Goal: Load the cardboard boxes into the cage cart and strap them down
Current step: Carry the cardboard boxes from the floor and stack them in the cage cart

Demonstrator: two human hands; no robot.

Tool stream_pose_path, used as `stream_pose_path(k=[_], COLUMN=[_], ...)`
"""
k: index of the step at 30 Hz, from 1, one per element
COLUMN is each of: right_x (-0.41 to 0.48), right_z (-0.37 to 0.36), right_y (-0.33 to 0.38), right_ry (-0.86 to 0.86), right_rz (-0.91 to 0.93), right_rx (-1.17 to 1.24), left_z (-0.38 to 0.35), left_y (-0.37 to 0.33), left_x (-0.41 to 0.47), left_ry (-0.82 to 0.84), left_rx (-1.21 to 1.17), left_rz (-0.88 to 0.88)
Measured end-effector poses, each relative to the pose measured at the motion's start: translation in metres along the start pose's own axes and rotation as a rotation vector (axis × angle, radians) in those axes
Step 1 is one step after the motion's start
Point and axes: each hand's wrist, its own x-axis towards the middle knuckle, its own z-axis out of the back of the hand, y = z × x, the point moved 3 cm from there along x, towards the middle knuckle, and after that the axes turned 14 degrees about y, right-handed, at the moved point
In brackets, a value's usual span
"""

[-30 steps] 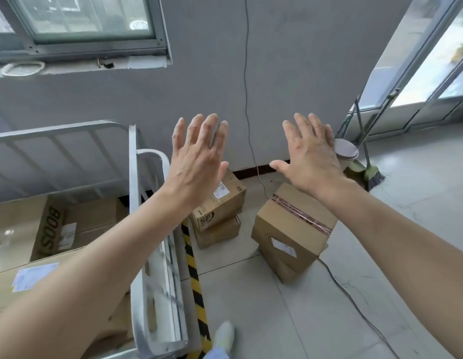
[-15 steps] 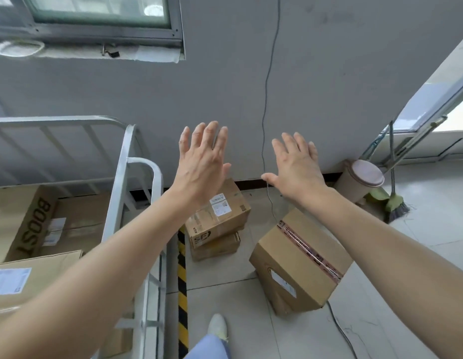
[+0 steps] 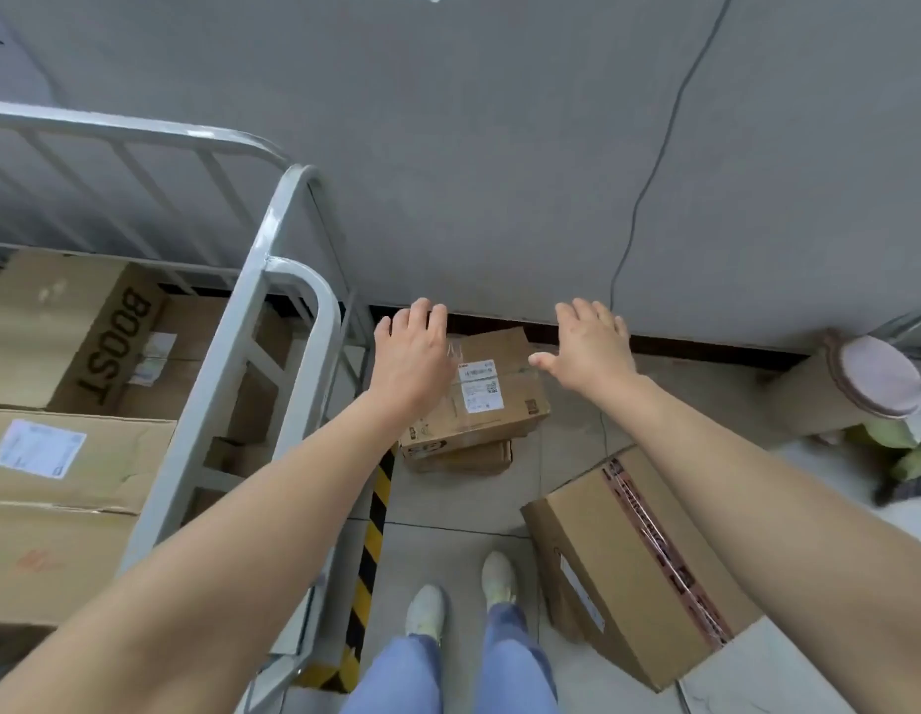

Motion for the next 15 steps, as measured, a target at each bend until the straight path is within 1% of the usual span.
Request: stream_pose_path(k=[6, 11, 13, 15], right_x=[0.091, 0.155, 0.178, 0.198], right_z=[-0.061, -0.121, -0.147, -0.170], right_y=[-0.020, -0.035, -0.036, -0.037], right_ry=[0.093, 0.171, 0.213, 0.248], right_rz=[0.024, 0.045, 0.047, 0.031], right_rx=[0.038, 0.063, 0.081, 0.128], left_z=[-0.088, -0.158, -0.184, -0.208], left_y=[0.027, 0.056, 0.069, 0.082], left_x=[0.068, 0.107, 0.119, 0.130], left_ry=[0.170, 0.264, 0.301, 0.305], left_rx=[-0.027, -0.086, -0.231, -0.437], left_rz=[0.176, 0.334, 0.432, 0.540])
